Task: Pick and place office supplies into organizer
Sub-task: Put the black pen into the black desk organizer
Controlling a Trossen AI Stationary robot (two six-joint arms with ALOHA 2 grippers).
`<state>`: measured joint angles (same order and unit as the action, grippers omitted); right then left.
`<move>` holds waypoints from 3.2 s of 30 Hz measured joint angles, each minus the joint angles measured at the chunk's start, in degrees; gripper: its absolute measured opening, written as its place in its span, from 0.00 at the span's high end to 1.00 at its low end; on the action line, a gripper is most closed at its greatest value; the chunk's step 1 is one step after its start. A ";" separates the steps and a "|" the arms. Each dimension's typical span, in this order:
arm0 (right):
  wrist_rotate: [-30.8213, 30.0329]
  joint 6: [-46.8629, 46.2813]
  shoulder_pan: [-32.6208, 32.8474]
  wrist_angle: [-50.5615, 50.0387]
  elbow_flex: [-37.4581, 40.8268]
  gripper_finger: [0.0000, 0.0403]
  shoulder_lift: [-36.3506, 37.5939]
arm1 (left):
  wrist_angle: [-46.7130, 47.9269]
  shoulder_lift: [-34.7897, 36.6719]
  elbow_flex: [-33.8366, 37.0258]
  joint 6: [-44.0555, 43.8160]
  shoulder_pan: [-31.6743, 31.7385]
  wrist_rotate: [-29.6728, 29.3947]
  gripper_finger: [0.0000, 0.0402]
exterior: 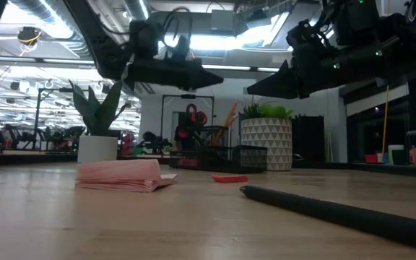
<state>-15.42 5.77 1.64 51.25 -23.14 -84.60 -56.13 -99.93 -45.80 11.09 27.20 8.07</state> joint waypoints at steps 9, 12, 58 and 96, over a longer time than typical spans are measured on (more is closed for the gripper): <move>0.02 -2.74 0.12 -1.49 0.00 0.98 0.00 | 23.97 13.52 0.00 3.91 -3.78 0.61 0.87; 0.04 -2.65 0.12 -1.48 0.00 0.98 -0.02 | 33.14 19.10 0.00 8.59 -6.64 1.25 0.92; -4.32 -42.96 25.65 -58.59 -38.91 0.98 -16.48 | 30.67 42.72 29.05 -6.70 -36.98 -2.46 1.00; -0.96 -73.27 30.45 -94.34 -63.47 0.93 -31.71 | 30.83 42.67 29.03 -7.34 -39.54 -2.44 0.99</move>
<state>-16.38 -67.50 32.10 -43.09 -86.61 -116.31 -25.30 -57.25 -16.78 3.75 -12.34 5.63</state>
